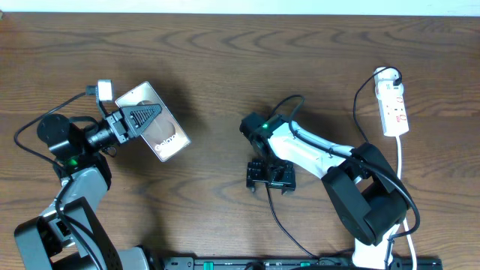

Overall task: Plug charger to phone and switch on socket
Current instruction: 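Lower the right gripper and grasp the black cable plug on the table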

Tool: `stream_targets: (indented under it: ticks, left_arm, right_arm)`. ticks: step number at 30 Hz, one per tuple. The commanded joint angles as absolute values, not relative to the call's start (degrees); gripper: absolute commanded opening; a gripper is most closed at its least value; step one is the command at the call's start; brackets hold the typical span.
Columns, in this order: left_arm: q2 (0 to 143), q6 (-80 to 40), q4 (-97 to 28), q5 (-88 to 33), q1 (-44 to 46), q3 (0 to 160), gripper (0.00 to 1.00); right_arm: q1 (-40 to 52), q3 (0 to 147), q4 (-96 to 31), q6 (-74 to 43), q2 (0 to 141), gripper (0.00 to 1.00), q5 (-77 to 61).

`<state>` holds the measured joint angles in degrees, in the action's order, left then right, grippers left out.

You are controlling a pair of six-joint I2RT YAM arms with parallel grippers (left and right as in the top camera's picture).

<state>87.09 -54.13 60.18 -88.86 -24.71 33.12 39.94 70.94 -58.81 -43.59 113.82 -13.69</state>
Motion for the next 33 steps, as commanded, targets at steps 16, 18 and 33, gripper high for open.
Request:
stream_targets:
  ticks: [16, 18, 33]
  left_arm:
    - [86.5, -53.6, 60.5, -90.1, -24.9, 34.0, 0.08]
    - [86.5, -53.6, 60.5, -90.1, -24.9, 34.0, 0.07]
    - [86.5, -53.6, 60.5, -90.1, -24.9, 34.0, 0.08]
  right_arm:
    - [39.8, 71.0, -56.9, -42.6, 114.8, 0.08, -13.1]
    - [39.8, 71.0, -56.8, -42.6, 114.8, 0.03, -13.0]
    - [35.8, 71.9, -52.9, -31.0, 114.8, 0.01, -27.6]
